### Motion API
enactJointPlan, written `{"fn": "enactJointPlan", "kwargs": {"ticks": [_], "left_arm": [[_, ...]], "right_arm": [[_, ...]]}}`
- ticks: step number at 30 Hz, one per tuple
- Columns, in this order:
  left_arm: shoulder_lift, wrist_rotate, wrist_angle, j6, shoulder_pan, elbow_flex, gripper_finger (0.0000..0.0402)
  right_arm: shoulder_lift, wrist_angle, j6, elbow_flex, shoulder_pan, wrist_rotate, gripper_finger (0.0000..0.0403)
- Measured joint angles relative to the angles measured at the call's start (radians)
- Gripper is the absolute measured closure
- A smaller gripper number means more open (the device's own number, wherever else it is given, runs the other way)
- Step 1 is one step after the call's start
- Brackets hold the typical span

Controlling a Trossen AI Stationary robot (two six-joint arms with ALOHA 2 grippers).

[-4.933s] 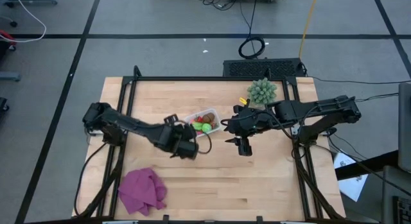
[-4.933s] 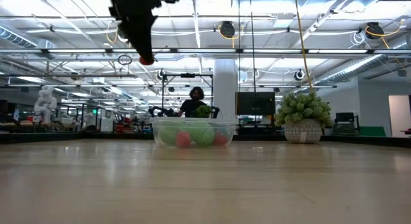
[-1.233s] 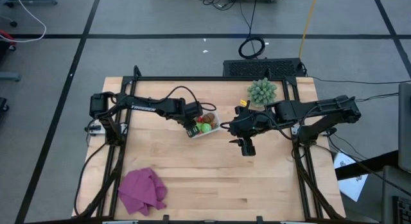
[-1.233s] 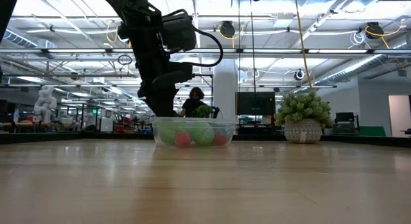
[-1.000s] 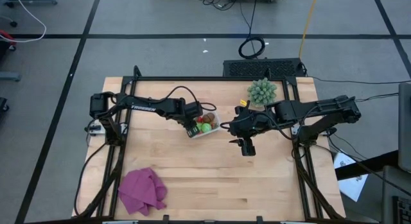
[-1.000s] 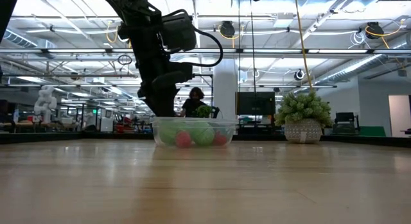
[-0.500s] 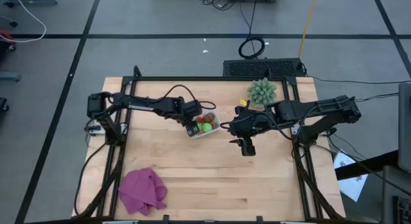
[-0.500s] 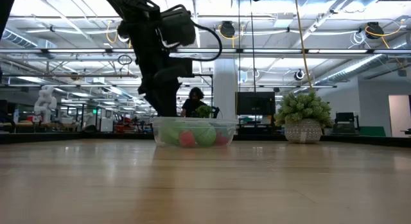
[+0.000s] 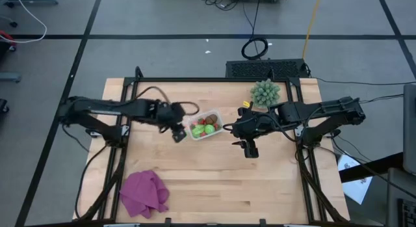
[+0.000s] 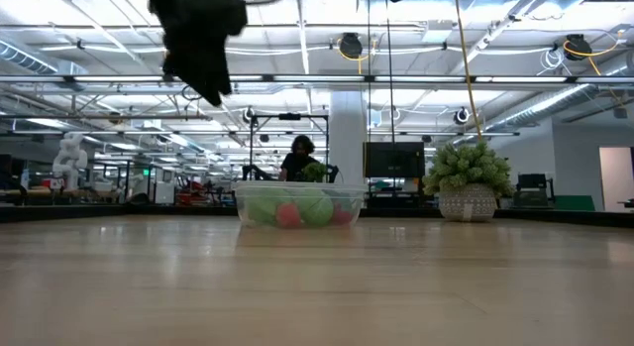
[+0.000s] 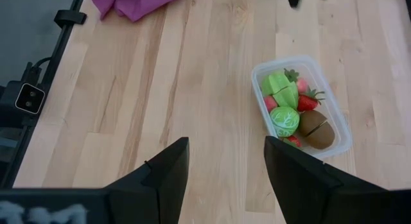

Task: Pick and placing Produce into tupperware
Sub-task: Return to Home Position

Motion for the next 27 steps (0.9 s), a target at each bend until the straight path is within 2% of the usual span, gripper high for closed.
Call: {"fn": "enactJointPlan", "kwargs": {"ticks": [6, 15, 21, 27], "left_arm": [[-0.085, -0.044, -0.115, -0.253, -0.206, 0.000, 0.0190], [-0.018, -0.139, -0.142, -0.533, -0.499, -0.001, 0.0190], [0.021, -0.283, -0.137, -0.554, -0.619, -0.002, 0.0190], [-0.081, -0.438, -0.150, -0.475, -0.659, -0.002, 0.0190]], "right_arm": [[0.000, 0.006, 0.000, 0.000, 0.000, 0.000, 0.0209], [0.000, 0.009, 0.049, 0.000, 0.000, 0.000, 0.0209], [-0.004, 0.006, 0.068, 0.000, 0.000, 0.000, 0.0209], [-0.056, -0.019, 0.004, 0.000, -0.003, 0.046, 0.0209]]}}
